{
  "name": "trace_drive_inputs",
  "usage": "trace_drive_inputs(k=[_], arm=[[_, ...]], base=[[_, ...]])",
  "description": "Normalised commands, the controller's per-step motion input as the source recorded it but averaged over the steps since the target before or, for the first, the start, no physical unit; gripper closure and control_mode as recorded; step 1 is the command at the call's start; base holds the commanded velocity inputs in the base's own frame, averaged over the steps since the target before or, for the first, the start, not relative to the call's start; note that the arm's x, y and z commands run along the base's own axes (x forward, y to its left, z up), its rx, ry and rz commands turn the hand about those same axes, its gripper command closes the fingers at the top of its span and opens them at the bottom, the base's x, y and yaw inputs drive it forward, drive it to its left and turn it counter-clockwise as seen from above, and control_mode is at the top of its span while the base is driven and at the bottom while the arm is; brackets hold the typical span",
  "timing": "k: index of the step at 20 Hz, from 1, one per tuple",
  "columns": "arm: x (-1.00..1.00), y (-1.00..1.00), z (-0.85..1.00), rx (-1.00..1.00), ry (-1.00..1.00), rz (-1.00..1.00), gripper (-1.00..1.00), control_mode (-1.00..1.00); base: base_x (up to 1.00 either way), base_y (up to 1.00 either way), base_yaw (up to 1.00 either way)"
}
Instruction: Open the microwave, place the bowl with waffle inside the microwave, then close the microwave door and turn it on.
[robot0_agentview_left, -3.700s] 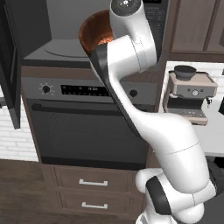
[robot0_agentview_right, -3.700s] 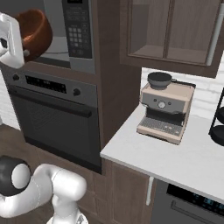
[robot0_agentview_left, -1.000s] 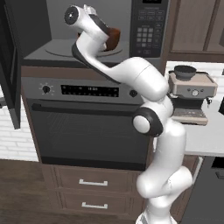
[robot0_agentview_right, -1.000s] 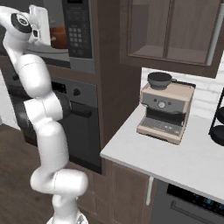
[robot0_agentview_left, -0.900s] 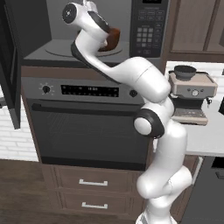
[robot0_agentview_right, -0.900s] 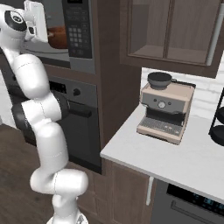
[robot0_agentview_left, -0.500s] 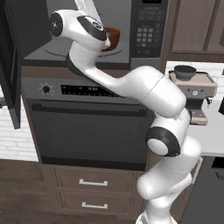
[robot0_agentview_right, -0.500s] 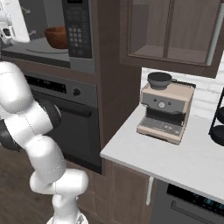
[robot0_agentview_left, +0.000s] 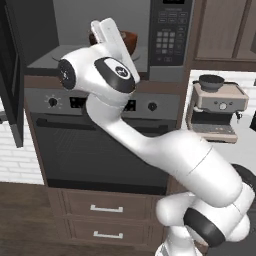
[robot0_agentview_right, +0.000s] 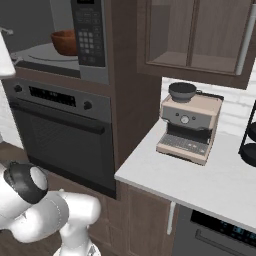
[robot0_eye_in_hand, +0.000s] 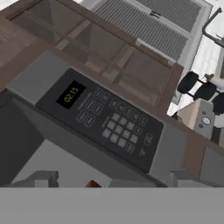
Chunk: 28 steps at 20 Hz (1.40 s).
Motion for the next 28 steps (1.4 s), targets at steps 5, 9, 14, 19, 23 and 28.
trace_drive_inputs(k=[5,9,14,19,23,28], arm=[[-0.96,-0.18,-0.79,-0.01,-0.04,0.00,-1.00,-1.00],[-0.53,-0.03,-0.93,-0.10,0.00,0.00,-1.00,-1.00],[-0.06,0.00,-0.62,-0.10,-0.01,0.00,-1.00,-1.00],[0.00,0.08,-0.36,-0.11,-0.01,-0.06,-1.00,-1.00],[0.00,0.18,-0.31,-0.12,-0.08,-0.08,1.00,-1.00],[0.00,0.26,-0.28,-0.12,-0.07,-0.07,1.00,-1.00]], base=[[0.00,0.00,0.00],[0.00,0.00,0.00],[0.00,0.00,0.00],[0.00,0.00,0.00],[0.00,0.00,0.00],[0.00,0.00,0.00]])
